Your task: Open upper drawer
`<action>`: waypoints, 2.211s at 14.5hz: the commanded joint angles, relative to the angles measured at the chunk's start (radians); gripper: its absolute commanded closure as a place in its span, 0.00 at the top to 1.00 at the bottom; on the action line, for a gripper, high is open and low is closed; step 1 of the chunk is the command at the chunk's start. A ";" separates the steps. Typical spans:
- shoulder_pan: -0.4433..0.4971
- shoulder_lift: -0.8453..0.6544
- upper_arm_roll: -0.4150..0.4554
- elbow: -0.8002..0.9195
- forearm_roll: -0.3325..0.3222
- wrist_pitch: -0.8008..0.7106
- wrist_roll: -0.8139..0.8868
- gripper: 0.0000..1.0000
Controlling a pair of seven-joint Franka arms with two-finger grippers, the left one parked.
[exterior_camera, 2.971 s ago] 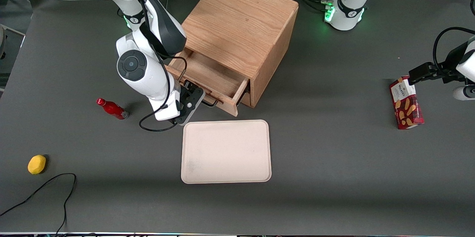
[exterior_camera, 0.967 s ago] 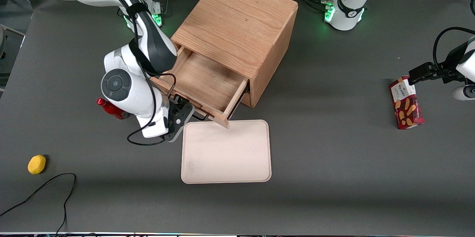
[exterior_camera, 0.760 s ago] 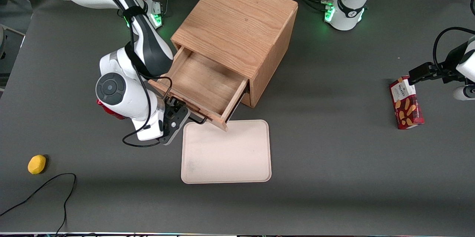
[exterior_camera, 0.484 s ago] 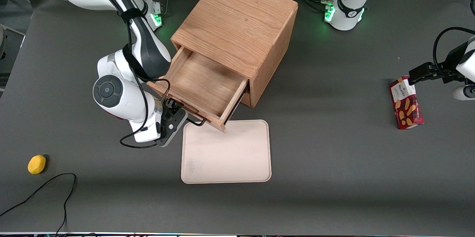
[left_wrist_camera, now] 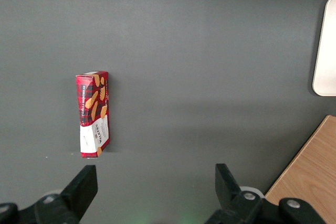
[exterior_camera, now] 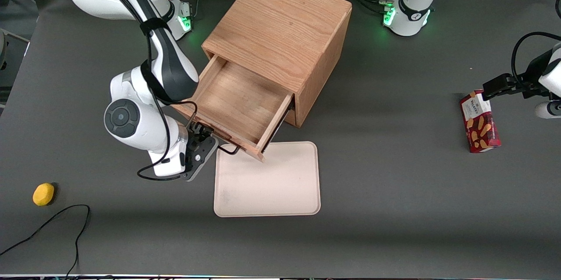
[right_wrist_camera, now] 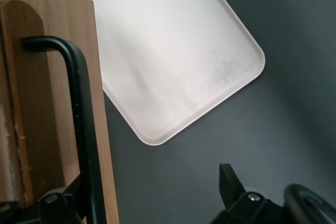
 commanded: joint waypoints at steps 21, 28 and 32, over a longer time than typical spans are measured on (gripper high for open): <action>-0.032 0.054 -0.019 0.103 0.055 -0.033 -0.040 1.00; -0.059 0.078 -0.019 0.135 0.058 -0.033 -0.080 1.00; -0.062 0.087 -0.019 0.148 0.058 -0.033 -0.081 1.00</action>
